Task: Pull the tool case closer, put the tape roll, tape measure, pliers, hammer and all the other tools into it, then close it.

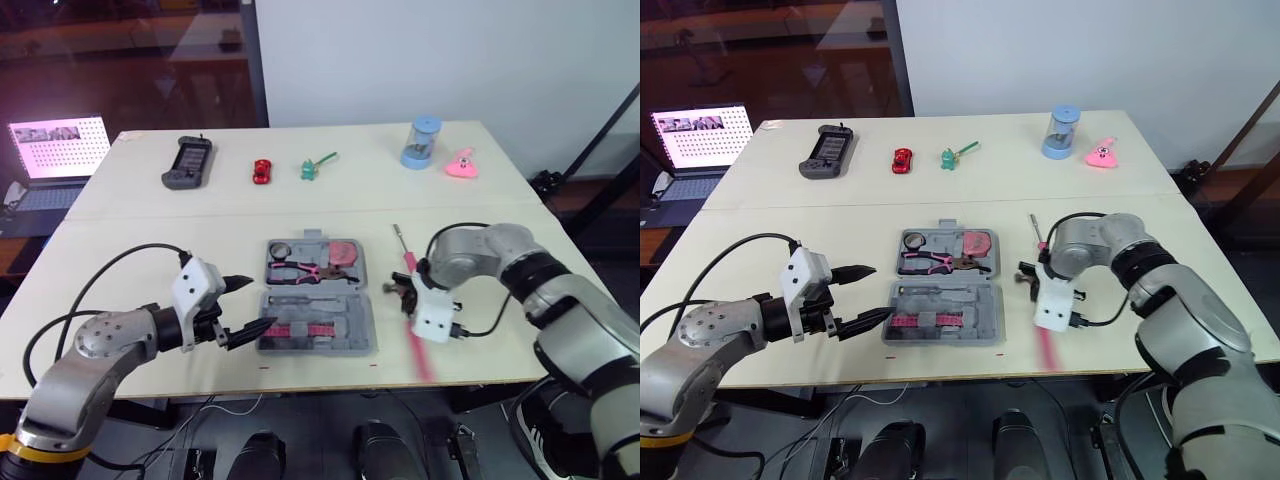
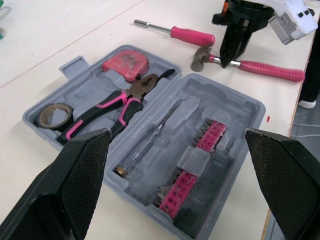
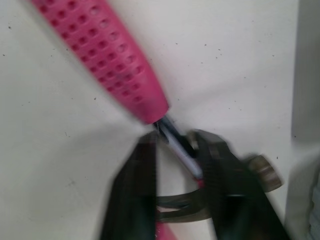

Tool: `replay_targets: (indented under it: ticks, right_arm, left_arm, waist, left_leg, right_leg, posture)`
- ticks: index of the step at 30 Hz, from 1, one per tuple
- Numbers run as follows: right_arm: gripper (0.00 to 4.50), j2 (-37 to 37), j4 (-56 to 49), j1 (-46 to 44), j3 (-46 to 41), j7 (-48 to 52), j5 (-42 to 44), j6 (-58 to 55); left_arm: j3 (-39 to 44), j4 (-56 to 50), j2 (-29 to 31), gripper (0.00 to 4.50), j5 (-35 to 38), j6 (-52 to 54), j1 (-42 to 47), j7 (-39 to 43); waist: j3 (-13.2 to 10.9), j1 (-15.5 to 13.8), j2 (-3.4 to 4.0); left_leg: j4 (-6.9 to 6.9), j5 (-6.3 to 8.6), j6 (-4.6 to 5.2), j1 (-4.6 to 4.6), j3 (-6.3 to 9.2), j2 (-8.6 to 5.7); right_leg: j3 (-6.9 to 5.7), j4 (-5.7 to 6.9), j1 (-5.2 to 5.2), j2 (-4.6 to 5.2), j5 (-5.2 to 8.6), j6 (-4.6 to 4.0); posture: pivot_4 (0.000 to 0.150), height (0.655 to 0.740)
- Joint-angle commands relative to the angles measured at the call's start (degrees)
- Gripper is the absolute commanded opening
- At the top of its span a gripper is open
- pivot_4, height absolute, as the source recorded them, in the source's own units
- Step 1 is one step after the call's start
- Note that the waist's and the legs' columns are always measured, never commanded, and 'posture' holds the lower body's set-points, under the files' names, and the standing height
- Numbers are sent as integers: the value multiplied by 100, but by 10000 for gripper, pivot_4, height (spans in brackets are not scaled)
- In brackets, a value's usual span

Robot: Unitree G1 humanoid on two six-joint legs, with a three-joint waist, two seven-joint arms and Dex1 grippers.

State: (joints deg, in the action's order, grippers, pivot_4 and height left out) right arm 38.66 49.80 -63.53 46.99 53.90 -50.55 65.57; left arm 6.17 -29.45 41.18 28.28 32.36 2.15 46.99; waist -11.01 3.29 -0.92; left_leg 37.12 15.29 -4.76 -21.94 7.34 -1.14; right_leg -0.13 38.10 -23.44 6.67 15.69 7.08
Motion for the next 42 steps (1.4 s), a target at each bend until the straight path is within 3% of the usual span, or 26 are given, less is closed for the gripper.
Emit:
replay_targets:
  ticks: [1, 5, 10, 12, 15, 17, 20, 23, 26, 30, 35, 42]
  right_arm:
    - [308, -111, -20, -9, 73, 27, 182, 315]
    - [308, 7, -219, -18, 61, 409, 642, 585]
    - [308, 376, -685, 196, 55, 1460, 1930, 285]
    - [308, 767, -1335, 562, -52, 2158, 2926, -410]
    - [308, 1444, -2738, 1415, -497, 3080, 4484, -2367]
    - [308, 1890, -3842, 2056, -929, 3188, 5311, -3733]
    - [308, 2372, -5265, 2791, -1565, 2965, 6073, -6432]
    - [308, 2331, -5891, 3294, -2186, 2124, 6702, -9105]
    - [308, 1993, -6149, 3566, -2723, 1175, 6868, -10885]
    - [308, 929, -6047, 3578, -3725, -348, 7056, -13439]
    - [308, 48, -5811, 3645, -4556, -1239, 7095, -14483]
    - [308, 13, -5785, 3967, -5046, -1665, 7187, -14822]
  left_arm:
    - [198, -189, 117, 45000, 81, 27, -62, -35]
    - [210, -160, 165, 45000, 73, 4, -71, -21]
    - [128, -79, 163, 45000, 33, -31, 38, 19]
    - [66, -26, 165, 45000, 4, -61, 109, 58]
    - [-6, 64, 174, 45000, -14, -96, 217, 127]
    - [-47, 133, 195, 45000, -25, -139, 274, 191]
    - [-144, 274, 237, 45000, -63, -164, 378, 302]
    - [-245, 395, 205, 45000, -112, -242, 497, 383]
    - [-318, 470, 171, 45000, -150, -385, 579, 471]
    - [-396, 520, 190, 45000, -285, -818, 614, 706]
    - [-394, 539, 224, 45000, -297, -893, 647, 755]
    - [-290, 488, 313, 45000, -254, -914, 572, 801]
  waist:
    - [0, 2, 0]
    - [-2, 1, 4]
    - [-5, -19, 9]
    - [-7, -74, 11]
    - [-8, -141, 12]
    - [-10, -160, 15]
    - [-11, -158, 22]
    - [-9, -127, 23]
    - [-9, -157, 21]
    - [-9, -215, 22]
    - [-6, -269, 17]
    - [-4, -273, 14]
  left_leg:
    - [0, 0, 0, -1, 0, 0]
    - [-1, 0, 0, -2, 0, -1]
    - [1, 0, 0, -6, 0, -1]
    - [4, 0, 0, -11, 1, -2]
    - [8, 1, 1, -18, 5, -4]
    - [10, 2, 4, -22, 7, -4]
    - [10, 4, 7, -23, 6, -3]
    - [11, 4, 7, -20, 7, -2]
    - [13, 4, 7, -27, 7, -3]
    - [13, 4, 8, -38, 4, -3]
    - [16, 4, 8, -45, 5, -5]
    - [17, 5, 8, -44, 6, -5]
  right_leg:
    - [0, -1, 0, 1, 0, 0]
    - [0, 0, -2, 1, 0, 0]
    - [0, -1, -2, 1, 0, 0]
    - [0, -2, -3, 2, 0, 0]
    - [-2, -6, -3, 4, 0, 1]
    - [-3, -7, -4, 4, 0, 1]
    - [-1, -5, -9, 4, 0, 0]
    - [-2, -2, -8, 3, 0, -1]
    - [-3, -4, -10, 4, 0, 0]
    - [-3, -6, -23, 4, -1, -1]
    - [-4, -6, -26, 5, -1, 0]
    - [-7, -8, -19, 5, -1, 1]
  posture:
    - [1500, 6902]
    - [1500, 6902]
    - [1500, 6902]
    - [1500, 6902]
    - [1500, 6902]
    - [1500, 6902]
    - [1500, 6902]
    - [1500, 6902]
    - [1500, 6902]
    - [1500, 6902]
    - [1500, 6902]
    - [1500, 6902]
